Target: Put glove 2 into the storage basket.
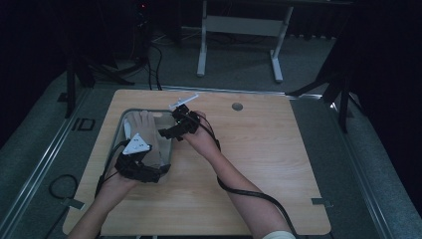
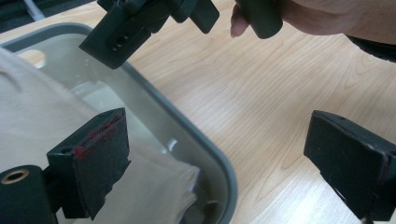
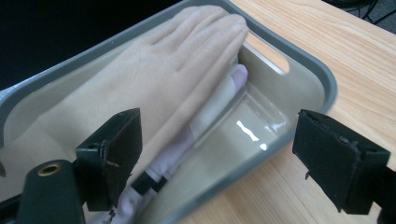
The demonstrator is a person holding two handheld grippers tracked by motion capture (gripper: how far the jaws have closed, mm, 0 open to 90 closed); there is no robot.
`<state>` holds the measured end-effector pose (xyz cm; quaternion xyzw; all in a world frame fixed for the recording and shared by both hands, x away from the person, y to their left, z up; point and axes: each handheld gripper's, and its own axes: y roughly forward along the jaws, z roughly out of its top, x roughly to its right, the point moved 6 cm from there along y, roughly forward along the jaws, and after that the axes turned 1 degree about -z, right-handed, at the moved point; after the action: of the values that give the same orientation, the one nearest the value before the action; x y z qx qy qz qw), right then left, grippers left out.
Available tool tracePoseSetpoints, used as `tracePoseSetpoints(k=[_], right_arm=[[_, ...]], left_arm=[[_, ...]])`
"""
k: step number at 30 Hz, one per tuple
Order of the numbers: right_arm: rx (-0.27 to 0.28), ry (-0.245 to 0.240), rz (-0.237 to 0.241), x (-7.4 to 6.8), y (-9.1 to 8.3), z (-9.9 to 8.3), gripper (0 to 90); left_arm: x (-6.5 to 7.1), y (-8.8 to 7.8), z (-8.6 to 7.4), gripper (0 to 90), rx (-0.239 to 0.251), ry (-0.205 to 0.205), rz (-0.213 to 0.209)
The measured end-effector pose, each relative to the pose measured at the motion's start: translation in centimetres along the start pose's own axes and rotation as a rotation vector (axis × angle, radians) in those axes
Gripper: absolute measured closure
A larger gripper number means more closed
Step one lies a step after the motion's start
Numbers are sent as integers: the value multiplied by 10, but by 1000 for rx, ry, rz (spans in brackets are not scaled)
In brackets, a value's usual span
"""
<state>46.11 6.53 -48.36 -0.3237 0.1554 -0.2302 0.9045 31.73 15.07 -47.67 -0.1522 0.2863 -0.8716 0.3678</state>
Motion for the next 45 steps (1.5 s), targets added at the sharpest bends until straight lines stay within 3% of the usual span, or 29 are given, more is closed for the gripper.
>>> tracePoseSetpoints(k=[6, 26, 34, 45], right_arm=[[4, -9, -9, 7, -13, -14, 156], [18, 26, -41, 29, -40, -64, 152], [25, 38, -49, 36, -52, -90, 152], [23, 20, -56, 40, -59, -122, 149]], left_arm=[[12, 9, 3, 70, 8, 3, -23], [48, 34, 1, 70, 21, 23, -102], [67, 47, -1, 70, 47, 44, -161], [85, 62, -9, 70, 39, 66, -223]])
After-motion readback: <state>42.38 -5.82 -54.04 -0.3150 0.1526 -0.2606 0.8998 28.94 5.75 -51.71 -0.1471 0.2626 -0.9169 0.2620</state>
